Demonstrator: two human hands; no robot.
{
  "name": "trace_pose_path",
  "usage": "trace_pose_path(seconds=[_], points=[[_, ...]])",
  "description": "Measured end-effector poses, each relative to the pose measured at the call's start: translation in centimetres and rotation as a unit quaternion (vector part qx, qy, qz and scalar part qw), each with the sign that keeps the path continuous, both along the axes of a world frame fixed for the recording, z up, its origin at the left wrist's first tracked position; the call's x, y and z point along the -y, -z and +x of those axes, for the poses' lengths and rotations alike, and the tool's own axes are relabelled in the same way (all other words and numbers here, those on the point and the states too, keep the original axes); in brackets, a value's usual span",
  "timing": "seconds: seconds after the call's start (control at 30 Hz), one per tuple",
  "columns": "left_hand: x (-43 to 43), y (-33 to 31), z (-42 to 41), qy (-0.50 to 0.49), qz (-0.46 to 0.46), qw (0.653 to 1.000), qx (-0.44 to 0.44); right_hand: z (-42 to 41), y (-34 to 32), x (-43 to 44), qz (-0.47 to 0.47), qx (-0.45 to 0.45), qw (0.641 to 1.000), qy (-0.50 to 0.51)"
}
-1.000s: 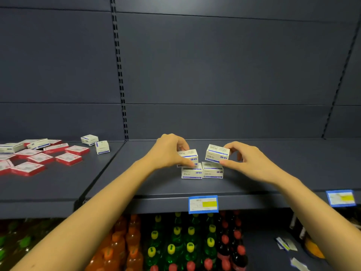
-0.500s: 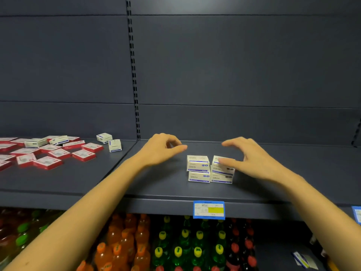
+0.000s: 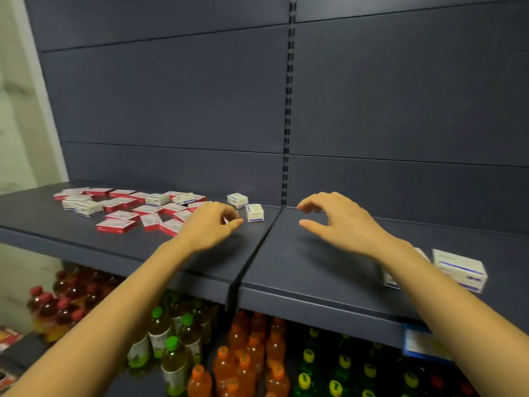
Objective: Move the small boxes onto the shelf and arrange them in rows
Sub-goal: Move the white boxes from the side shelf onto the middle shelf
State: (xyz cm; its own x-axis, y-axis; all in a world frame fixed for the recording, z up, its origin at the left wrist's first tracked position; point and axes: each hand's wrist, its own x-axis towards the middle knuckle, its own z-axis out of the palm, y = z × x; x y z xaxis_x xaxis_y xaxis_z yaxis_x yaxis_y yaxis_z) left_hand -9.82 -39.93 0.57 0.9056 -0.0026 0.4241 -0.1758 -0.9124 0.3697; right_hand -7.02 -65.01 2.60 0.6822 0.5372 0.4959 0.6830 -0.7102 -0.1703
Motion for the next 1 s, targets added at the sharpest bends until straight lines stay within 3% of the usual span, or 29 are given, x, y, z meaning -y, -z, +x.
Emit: trace_pose_path(seconds=[0.33, 0.57, 0.77, 1.0], points=[[-11.6, -0.8, 3.1, -0.001, 0.049, 0.999, -0.005, 6.7, 0.9, -11.9, -0.009, -0.106, 0.99, 0.093], [-15.4, -0.8, 6.0, 0.094, 0.071, 0.992, -0.035, 10.3, 3.1, -17.6, -0.012, -0.158, 0.956, 0.247], [-15.5, -0.1, 8.8, 0.191, 0.102, 0.974, -0.069, 10.8, 4.0, -18.9, -0.027, -0.136, 0.94, 0.311], [-13.8, 0.3, 11.5, 0.264, 0.148, 0.943, -0.141, 8.5, 2.6, -15.6, 0.012, -0.133, 0.944, 0.301]])
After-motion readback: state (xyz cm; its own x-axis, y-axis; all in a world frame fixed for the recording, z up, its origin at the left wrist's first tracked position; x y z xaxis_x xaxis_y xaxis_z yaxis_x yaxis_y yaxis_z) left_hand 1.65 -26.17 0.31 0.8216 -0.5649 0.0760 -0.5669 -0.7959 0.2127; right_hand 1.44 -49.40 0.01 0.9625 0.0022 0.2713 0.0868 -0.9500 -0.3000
